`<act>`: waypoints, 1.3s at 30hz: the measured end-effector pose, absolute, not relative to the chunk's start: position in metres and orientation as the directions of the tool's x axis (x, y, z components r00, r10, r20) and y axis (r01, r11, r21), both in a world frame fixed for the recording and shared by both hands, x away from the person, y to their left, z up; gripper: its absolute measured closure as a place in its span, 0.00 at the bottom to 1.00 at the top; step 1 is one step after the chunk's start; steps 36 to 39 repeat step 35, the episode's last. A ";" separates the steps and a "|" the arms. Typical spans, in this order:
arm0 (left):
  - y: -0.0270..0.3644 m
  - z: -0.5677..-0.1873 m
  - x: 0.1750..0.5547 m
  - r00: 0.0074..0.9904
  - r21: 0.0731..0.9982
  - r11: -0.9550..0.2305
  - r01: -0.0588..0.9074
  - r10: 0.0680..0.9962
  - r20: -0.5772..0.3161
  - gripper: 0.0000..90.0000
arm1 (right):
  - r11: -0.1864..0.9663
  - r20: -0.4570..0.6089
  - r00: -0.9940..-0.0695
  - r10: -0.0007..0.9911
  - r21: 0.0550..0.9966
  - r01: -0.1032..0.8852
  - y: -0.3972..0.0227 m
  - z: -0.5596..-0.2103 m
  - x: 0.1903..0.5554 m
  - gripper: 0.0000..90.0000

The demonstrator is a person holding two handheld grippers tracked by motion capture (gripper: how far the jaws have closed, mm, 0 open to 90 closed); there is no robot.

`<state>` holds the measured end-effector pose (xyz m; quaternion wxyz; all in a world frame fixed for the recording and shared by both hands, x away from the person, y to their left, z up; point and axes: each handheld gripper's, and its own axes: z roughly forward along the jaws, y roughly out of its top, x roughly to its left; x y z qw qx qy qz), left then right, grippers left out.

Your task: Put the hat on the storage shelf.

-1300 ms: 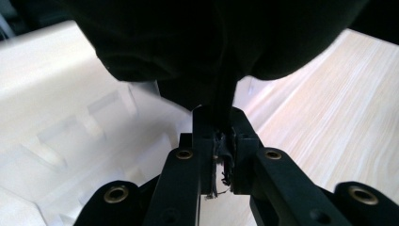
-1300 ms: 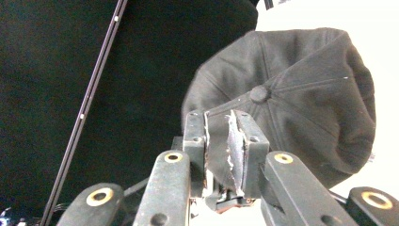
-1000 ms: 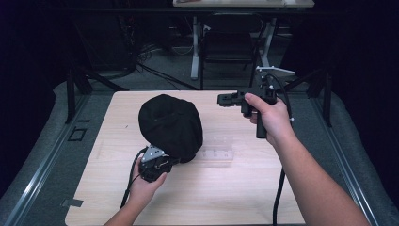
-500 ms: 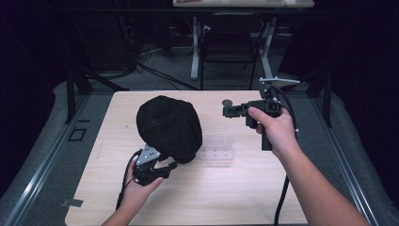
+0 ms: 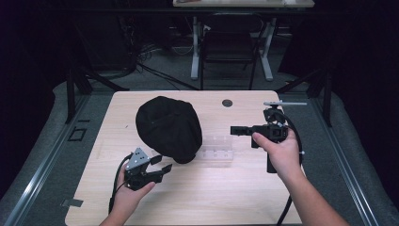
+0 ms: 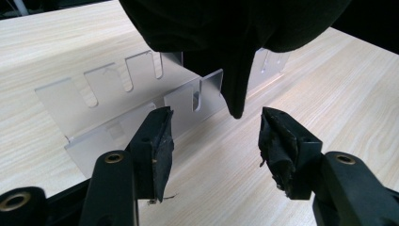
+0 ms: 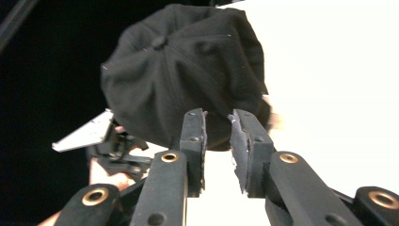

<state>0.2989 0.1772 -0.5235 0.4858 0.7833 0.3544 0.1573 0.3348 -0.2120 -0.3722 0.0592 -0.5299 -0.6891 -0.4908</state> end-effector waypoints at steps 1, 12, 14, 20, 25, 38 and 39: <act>0.178 -0.524 0.299 0.701 0.868 -0.287 0.404 0.707 -0.093 0.50 | -0.034 0.585 -0.438 0.682 0.624 0.780 -0.212 -0.374 0.332 0.82; 0.177 -0.534 0.296 0.712 0.867 -0.301 0.398 0.697 -0.085 0.47 | 0.067 0.407 -0.509 0.758 0.728 0.682 -0.205 -0.401 0.305 0.72; 0.177 -0.536 0.296 0.710 0.868 -0.294 0.399 0.699 -0.090 0.46 | 0.073 0.374 -0.513 0.773 0.750 0.657 -0.206 -0.409 0.301 0.67; 0.178 -0.537 0.296 0.702 0.869 -0.282 0.406 0.705 -0.100 0.44 | 0.089 0.289 -0.488 0.823 0.784 0.614 -0.209 -0.438 0.294 0.54; 0.180 -0.537 0.296 0.695 0.871 -0.275 0.407 0.712 -0.100 0.43 | 0.102 0.236 -0.469 0.851 0.802 0.589 -0.212 -0.460 0.290 0.48; 0.174 -0.537 0.296 0.702 0.877 -0.256 0.406 0.702 -0.120 0.45 | 0.149 0.130 -0.438 0.889 0.824 0.546 -0.216 -0.494 0.280 0.39; 0.174 -0.537 0.296 0.702 0.877 -0.256 0.406 0.702 -0.120 0.45 | 0.149 0.130 -0.438 0.889 0.824 0.546 -0.216 -0.494 0.280 0.39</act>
